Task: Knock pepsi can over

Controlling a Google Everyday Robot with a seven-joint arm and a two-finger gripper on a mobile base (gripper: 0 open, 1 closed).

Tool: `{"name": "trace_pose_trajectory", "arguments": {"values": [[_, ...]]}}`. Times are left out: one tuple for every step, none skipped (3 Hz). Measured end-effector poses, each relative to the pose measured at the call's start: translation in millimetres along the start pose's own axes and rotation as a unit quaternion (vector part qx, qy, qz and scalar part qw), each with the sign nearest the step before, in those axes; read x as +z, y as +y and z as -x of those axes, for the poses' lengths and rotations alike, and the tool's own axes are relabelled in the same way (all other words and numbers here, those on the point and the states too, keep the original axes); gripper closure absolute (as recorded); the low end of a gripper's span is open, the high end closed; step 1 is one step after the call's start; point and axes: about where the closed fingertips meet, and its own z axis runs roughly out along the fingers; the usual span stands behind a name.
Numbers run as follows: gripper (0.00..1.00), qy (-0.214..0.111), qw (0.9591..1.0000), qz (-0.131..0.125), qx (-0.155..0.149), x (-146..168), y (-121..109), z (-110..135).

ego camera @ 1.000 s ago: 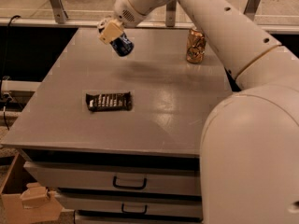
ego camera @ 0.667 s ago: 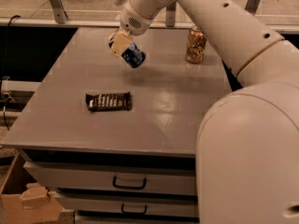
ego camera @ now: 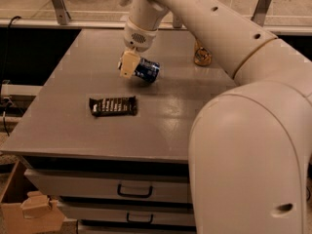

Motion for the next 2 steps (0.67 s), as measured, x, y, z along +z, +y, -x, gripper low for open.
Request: {"name": "trace_pose_trajectory", "arguments": {"values": [[0.51,0.004,0.9988,0.026,-0.041,16.5,7.7,22.9],[0.28,0.000,0.9971,0.036,-0.066,23.4,10.0,40.7]]}}
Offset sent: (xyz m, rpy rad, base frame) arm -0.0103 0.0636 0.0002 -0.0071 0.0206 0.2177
